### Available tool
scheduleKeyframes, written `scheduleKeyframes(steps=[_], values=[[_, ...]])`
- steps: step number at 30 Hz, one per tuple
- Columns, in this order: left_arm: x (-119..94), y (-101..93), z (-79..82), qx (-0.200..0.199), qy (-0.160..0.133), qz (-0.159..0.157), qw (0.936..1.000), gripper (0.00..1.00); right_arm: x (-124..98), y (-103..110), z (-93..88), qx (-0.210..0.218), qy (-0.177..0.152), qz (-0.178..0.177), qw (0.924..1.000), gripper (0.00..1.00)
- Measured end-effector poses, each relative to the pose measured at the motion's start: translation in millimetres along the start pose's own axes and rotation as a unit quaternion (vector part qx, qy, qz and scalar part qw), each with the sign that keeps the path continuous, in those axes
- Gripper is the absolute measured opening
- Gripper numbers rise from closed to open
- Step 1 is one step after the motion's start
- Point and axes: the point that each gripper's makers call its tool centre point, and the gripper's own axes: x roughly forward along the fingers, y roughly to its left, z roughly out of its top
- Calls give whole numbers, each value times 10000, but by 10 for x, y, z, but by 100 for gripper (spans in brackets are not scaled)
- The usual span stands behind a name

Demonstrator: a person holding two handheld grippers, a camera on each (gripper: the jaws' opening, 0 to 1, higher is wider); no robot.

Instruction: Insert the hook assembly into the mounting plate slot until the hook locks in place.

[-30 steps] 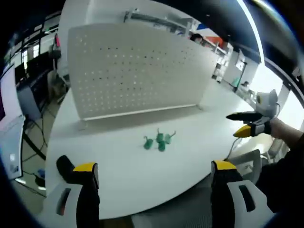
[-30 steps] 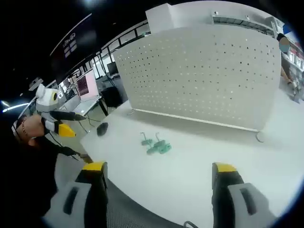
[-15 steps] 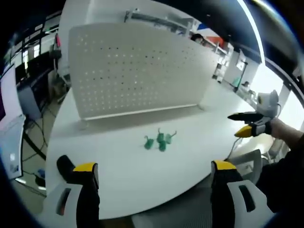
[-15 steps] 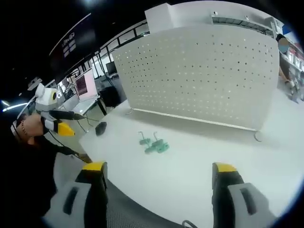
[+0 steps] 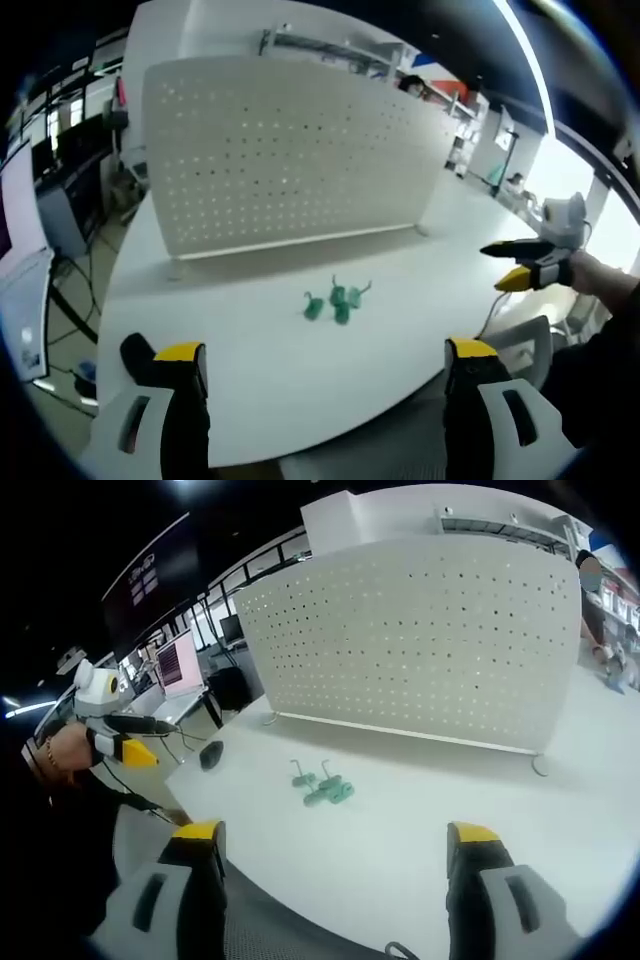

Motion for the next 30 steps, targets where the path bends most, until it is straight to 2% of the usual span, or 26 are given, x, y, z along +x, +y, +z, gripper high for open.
scheduleKeyframes(steps=[14,25,30], values=[[48,-60,45,91,38,-66,9999,100,-12,-24,29,-15,-6,-11,10000,88],[35,-37,8,60,92,8,9999,100,47,-9,-14,-45,111,89,9999,86],[25,-18,-13,27,120,49,9999,100,91,-63,4,-188,52,-34,9998,88]])
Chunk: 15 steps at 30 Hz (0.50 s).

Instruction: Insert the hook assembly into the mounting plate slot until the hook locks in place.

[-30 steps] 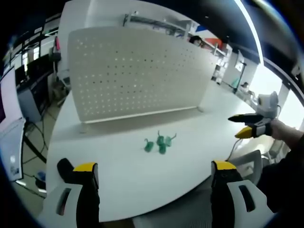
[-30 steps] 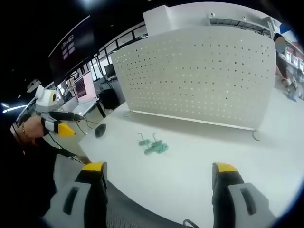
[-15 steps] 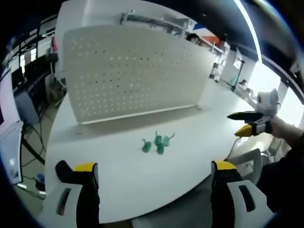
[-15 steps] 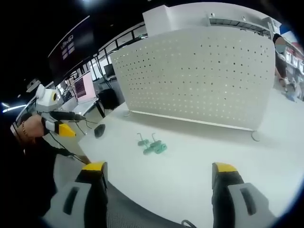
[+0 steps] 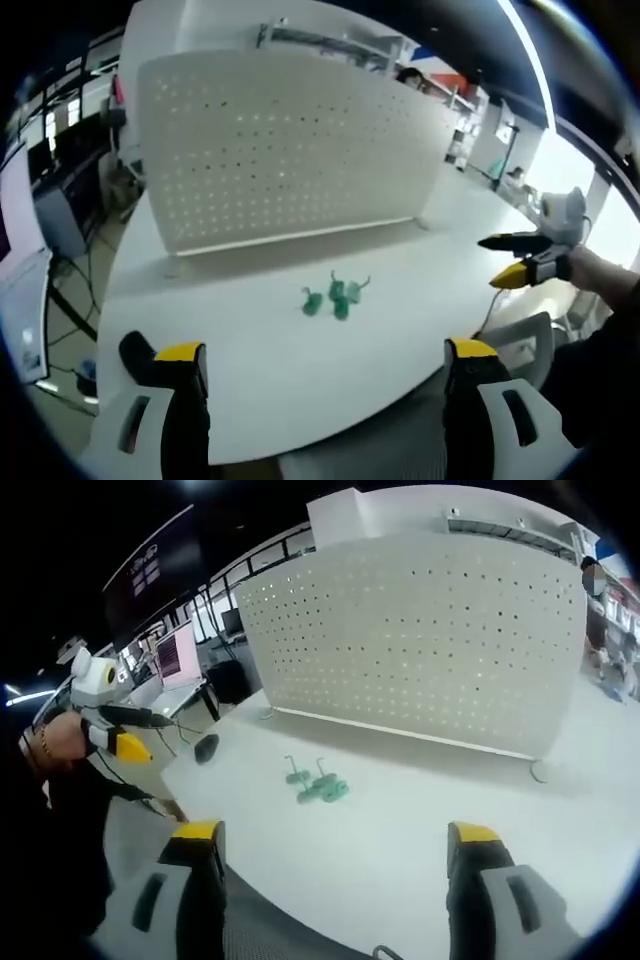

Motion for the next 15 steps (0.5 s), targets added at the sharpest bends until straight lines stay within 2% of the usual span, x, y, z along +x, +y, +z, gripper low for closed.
scheduleKeyframes(steps=[5,7,10,15], values=[[-17,0,-5,-21,-9,16,10000,100,92,-4,-29,26,14,81,10000,84],[-26,6,-17,-28,0,30,10000,100,150,17,-50,136,29,176,9997,80],[-36,26,-53,-65,30,51,10000,100,235,64,-64,316,13,306,9990,80],[-52,59,-95,-164,38,104,9998,100,441,112,-107,260,13,500,9984,77]])
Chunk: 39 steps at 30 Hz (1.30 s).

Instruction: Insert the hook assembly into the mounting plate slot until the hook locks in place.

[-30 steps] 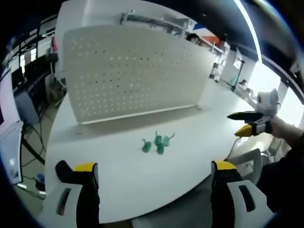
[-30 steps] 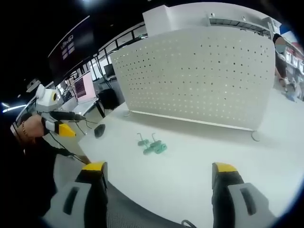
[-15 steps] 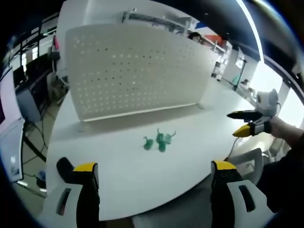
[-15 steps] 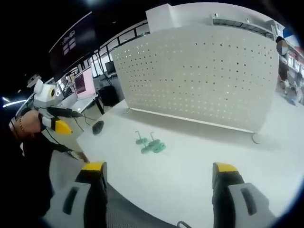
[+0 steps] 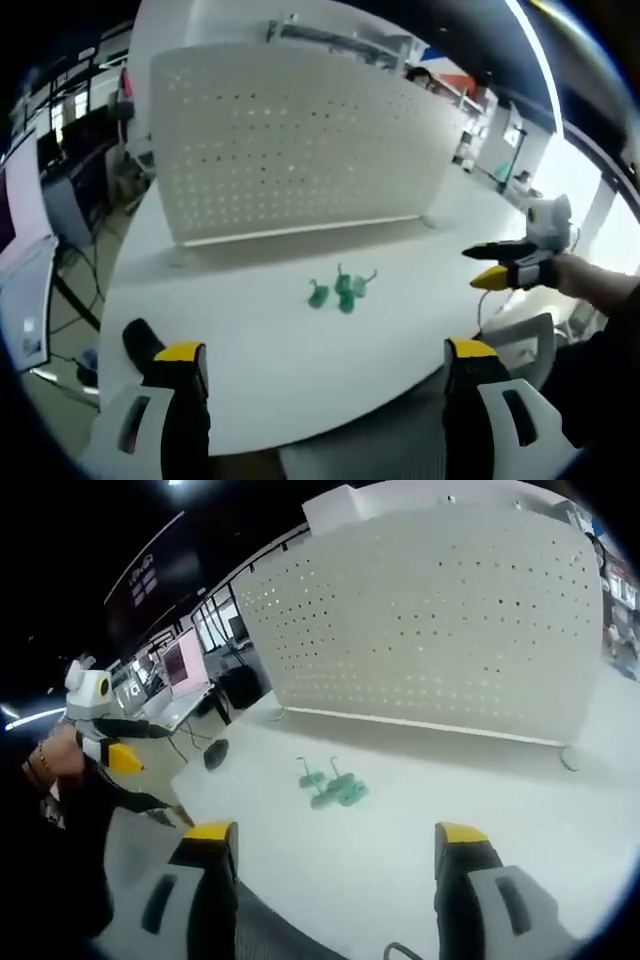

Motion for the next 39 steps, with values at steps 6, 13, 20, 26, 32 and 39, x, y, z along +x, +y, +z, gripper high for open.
scheduleKeyframes(steps=[6,13,20,26,32,39], values=[[7,-14,-37,42,81,-28,10000,99,242,-5,-6,48,49,177,9998,73],[20,6,-74,47,145,-9,9999,99,512,-136,38,-147,47,79,9999,67],[25,37,-20,59,112,41,9999,100,820,-161,-23,115,226,164,9995,56],[10,84,26,65,84,108,9999,100,1029,-41,-22,275,329,404,9983,51],[-14,130,-49,29,174,167,9997,100,1243,15,-80,274,596,574,9962,46],[-24,143,-150,-72,286,193,9994,100,1406,-62,-172,749,736,591,9927,41]])
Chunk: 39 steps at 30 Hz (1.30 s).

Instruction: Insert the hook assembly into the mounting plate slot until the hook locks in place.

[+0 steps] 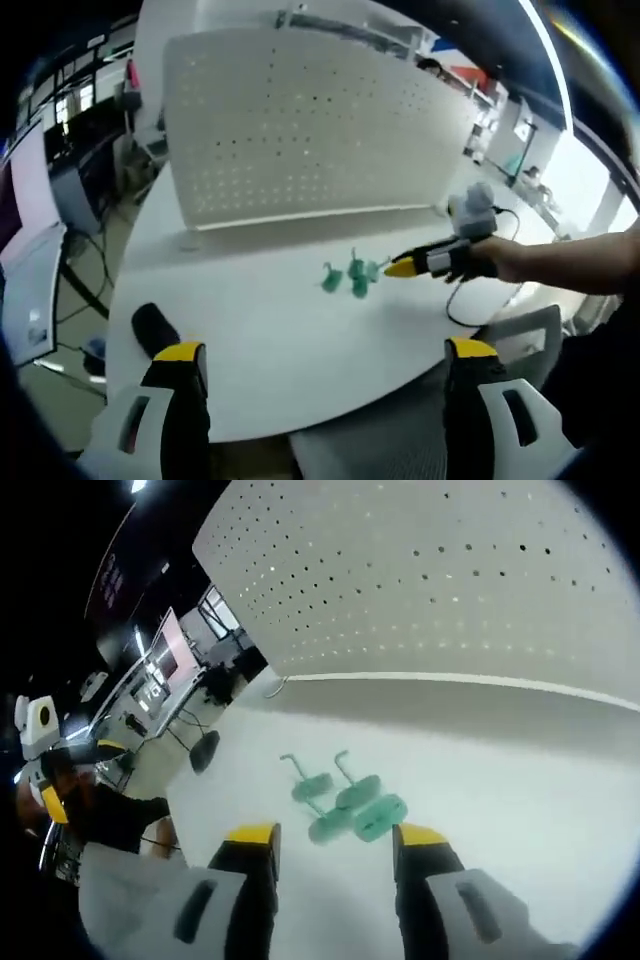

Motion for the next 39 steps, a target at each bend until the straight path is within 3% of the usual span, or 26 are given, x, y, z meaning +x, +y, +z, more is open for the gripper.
scheduleKeyframes(steps=[4,10,14,16,33,39], values=[[16,6,-38,-41,57,6,10000,100,61,-47,43,349,-6,-22,9994,39],[51,-5,-31,-74,77,-3,9999,100,203,-112,62,170,262,-122,9994,32],[60,3,-35,-88,95,-3,9999,100,261,-149,67,605,285,-40,9977,30],[62,15,-39,-104,101,5,9999,100,283,-211,67,613,291,-116,9976,28],[150,-21,-90,-104,246,-88,9996,99,286,-323,-27,561,573,-370,9961,1],[149,-32,-81,-84,254,-98,9996,99,271,-342,-31,1054,474,-337,9927,0]])
